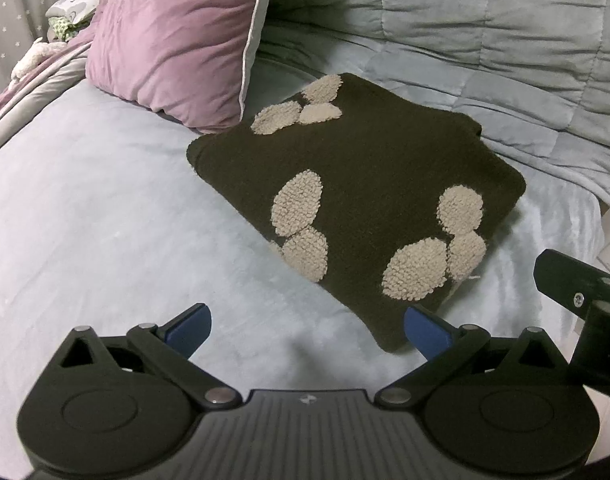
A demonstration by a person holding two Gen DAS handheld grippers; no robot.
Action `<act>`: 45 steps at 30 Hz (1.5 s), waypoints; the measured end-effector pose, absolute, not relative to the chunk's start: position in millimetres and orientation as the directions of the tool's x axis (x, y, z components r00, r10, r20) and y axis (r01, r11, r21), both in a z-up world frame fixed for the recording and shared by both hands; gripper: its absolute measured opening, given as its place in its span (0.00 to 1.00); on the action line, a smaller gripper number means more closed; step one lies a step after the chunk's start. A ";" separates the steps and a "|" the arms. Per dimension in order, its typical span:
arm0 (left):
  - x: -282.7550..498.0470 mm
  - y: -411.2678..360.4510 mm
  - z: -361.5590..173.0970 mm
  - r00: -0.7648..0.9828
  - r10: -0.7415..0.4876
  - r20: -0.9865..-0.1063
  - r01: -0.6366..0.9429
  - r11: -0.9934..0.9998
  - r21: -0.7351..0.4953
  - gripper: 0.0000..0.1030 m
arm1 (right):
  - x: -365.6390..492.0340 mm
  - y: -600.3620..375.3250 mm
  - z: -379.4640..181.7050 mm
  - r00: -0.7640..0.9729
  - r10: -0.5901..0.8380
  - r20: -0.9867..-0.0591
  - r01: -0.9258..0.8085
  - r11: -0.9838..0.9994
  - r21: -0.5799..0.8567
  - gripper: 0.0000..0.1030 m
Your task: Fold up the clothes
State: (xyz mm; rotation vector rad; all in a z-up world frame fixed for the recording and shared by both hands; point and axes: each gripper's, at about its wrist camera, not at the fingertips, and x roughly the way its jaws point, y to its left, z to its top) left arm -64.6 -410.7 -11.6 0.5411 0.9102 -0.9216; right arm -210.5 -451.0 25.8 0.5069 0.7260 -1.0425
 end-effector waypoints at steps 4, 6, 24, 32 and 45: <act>-64.4 -410.7 -12.6 0.287 -0.438 -0.852 0.857 0.515 0.023 1.00 | -210.3 -450.8 25.7 0.308 -0.589 -0.747 0.904 0.427 0.037 1.00; -64.3 -410.7 -13.1 0.285 -0.438 -0.853 0.857 0.514 0.023 1.00 | -209.6 -451.0 25.3 0.305 -0.589 -0.749 0.904 0.426 0.033 1.00; -82.2 -369.2 19.7 0.286 -0.451 -0.845 0.835 0.550 -0.011 1.00 | -210.6 -442.8 40.8 0.313 -0.592 -0.743 0.883 0.470 -0.002 1.00; -102.9 -321.9 59.1 0.328 -0.476 -0.816 0.823 0.568 -0.001 1.00 | -224.0 -404.4 80.3 0.368 -0.596 -0.714 0.848 0.529 -0.005 1.00; -128.7 -267.5 89.5 0.345 -0.507 -0.790 0.809 0.587 -0.023 1.00 | -254.2 -344.7 122.9 0.384 -0.622 -0.683 0.831 0.556 -0.038 1.00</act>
